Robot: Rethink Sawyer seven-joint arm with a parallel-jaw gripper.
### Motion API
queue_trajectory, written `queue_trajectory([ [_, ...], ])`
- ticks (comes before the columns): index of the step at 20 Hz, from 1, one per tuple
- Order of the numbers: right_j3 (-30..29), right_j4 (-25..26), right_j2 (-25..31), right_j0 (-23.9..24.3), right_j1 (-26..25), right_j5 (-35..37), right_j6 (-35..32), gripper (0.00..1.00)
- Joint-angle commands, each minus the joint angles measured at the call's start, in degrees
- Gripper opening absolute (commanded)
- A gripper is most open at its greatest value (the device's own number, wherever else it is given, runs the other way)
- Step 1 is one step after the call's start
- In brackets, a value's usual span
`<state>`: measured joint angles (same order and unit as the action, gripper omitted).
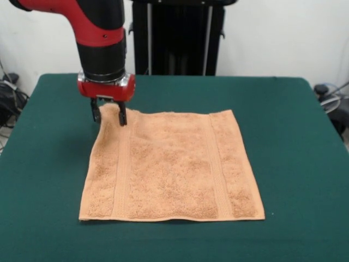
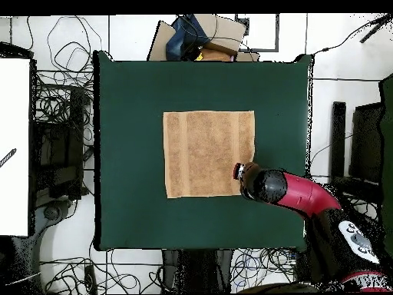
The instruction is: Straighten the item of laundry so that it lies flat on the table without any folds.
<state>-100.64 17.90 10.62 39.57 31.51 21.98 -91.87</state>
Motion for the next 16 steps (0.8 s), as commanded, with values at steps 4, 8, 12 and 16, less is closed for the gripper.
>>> queue_trajectory([
  [4,3.76,3.7,4.21,-1.24,0.46,2.2,2.35,1.0],
  [8,3.32,3.86,3.23,-1.94,1.29,1.95,1.52,1.0],
  [12,2.89,4.05,3.55,-1.28,0.96,1.62,1.96,1.0],
  [16,3.01,4.04,3.79,-0.86,0.6,1.55,2.21,1.0],
])
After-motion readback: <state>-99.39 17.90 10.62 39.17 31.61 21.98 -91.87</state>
